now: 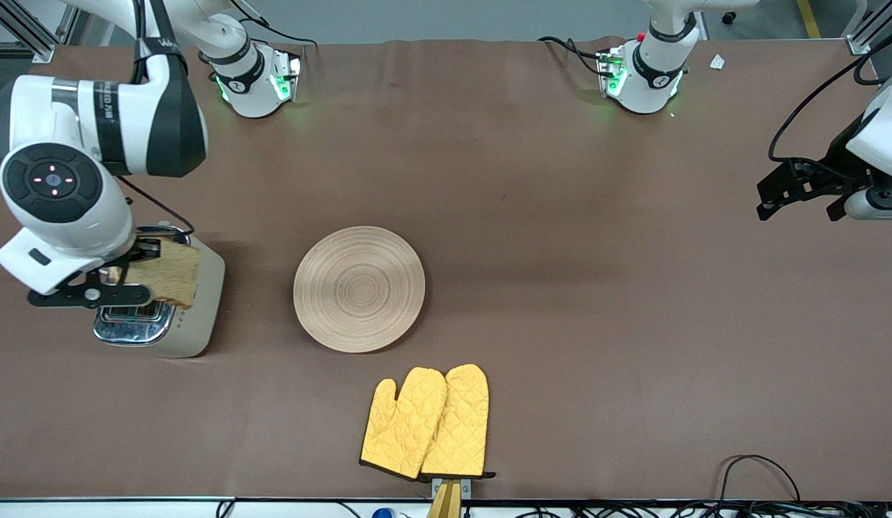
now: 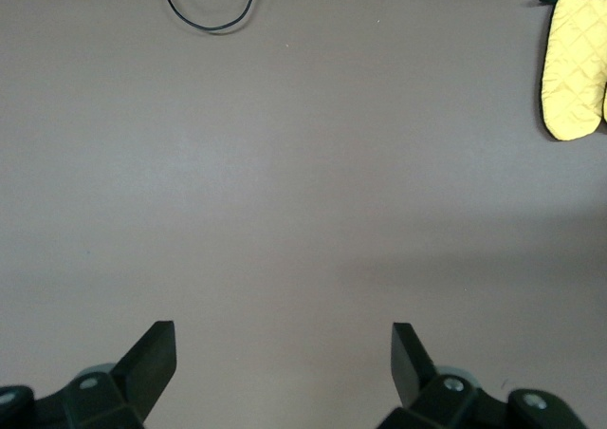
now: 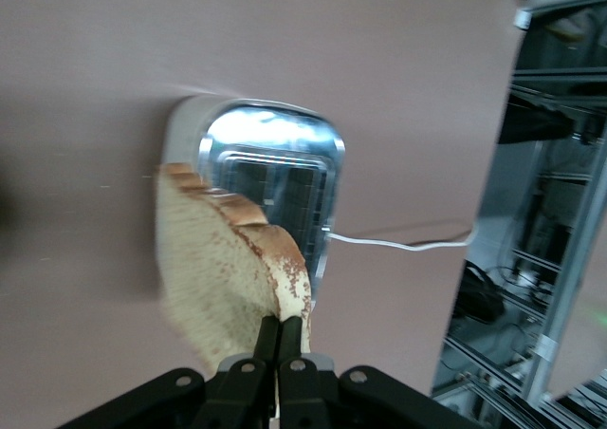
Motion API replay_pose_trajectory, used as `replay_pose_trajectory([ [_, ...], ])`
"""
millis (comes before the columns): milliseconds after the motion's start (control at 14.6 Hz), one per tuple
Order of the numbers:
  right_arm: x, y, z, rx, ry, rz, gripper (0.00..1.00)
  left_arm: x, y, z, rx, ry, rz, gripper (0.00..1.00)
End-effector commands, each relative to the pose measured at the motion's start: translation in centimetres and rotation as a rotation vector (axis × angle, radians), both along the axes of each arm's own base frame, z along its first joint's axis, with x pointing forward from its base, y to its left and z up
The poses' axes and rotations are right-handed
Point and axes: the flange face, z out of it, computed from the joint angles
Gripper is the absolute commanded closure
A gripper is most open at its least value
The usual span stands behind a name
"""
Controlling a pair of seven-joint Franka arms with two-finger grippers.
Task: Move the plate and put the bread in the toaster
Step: 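Lift the bread and carry it above the toaster slot with the right gripper, then lower the bread into the toaster slot with the right gripper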
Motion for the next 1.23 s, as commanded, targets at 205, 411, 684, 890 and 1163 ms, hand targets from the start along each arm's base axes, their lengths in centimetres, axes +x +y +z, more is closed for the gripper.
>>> replay_pose_trajectory([
  [205,0.8,-0.3,-2.4,-0.226,0.007,-0.014,1.00,-0.2,0.1,0.1,0.005,-0.005,0.013,0.00],
  [411,1.5,-0.1,-6.0,-0.309,0.073,-0.007,1.00,-0.2,0.1,0.1,0.005,-0.004,0.013,0.00],
  [684,1.4,-0.3,-8.2,-0.352,0.100,-0.070,1.00,-0.2,0.1,0.2,0.005,-0.005,0.015,0.00],
  [890,1.5,-0.2,-8.7,-0.356,0.104,-0.073,1.00,-0.2,0.1,0.1,0.005,-0.004,0.013,0.00],
  [1163,1.4,-0.3,-9.0,-0.353,0.114,-0.075,1.00,-0.2,0.1,0.1,0.005,-0.005,0.013,0.00],
])
